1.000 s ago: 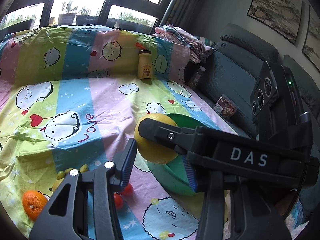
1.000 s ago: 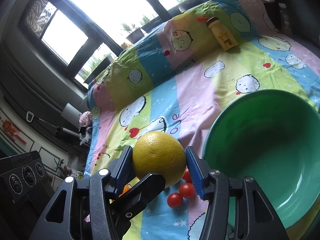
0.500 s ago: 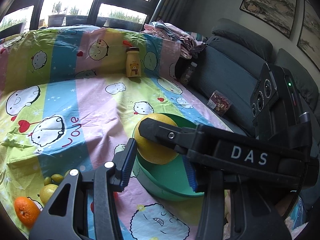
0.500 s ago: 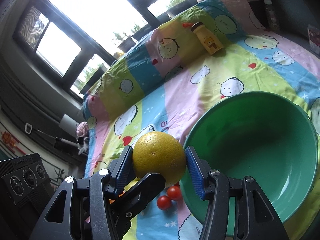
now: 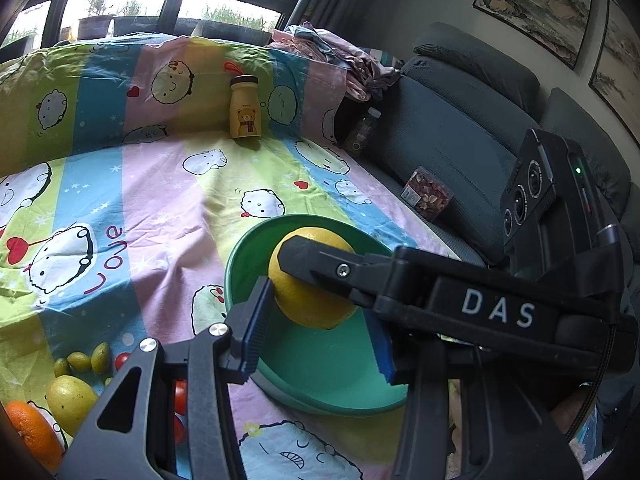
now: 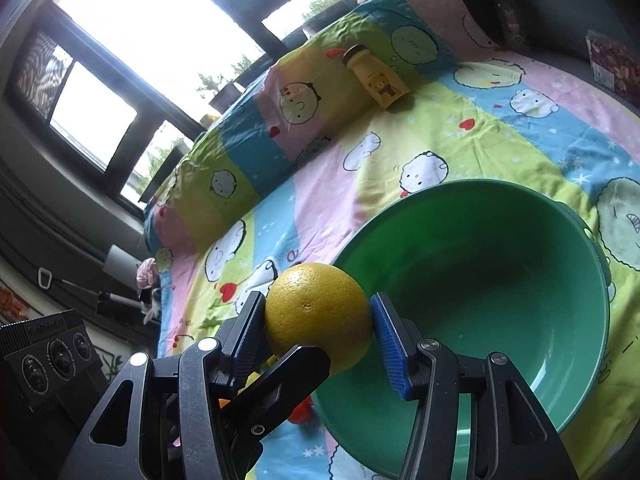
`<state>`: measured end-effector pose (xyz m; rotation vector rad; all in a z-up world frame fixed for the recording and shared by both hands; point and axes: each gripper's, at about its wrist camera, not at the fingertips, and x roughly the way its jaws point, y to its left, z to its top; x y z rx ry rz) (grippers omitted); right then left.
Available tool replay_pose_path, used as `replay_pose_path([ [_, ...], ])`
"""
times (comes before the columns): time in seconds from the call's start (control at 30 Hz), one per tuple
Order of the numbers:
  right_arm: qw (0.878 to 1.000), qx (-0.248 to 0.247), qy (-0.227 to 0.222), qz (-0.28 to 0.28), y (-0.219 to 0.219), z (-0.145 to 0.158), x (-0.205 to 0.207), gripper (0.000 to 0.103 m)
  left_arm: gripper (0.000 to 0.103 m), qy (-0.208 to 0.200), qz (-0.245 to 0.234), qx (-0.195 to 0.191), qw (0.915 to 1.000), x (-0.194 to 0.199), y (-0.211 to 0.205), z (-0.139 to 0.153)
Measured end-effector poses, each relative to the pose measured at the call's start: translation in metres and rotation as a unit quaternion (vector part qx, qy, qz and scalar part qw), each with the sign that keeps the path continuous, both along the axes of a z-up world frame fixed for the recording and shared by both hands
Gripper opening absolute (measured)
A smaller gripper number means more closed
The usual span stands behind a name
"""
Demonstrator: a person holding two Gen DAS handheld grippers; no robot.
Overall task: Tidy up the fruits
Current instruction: 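Lower the grapefruit into the green bowl and open the right gripper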
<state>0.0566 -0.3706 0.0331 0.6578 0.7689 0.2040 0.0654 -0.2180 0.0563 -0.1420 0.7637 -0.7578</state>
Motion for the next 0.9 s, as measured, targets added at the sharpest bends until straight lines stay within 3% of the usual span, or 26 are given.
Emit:
replay_pose_path([
  [0.9, 0.999, -0.010, 0.046, -0.027, -0.017, -0.015, 0.004, 0.056, 0.045, 0.044, -0.025, -0.012, 0.9987, 0.018, -0.018, -0.021],
])
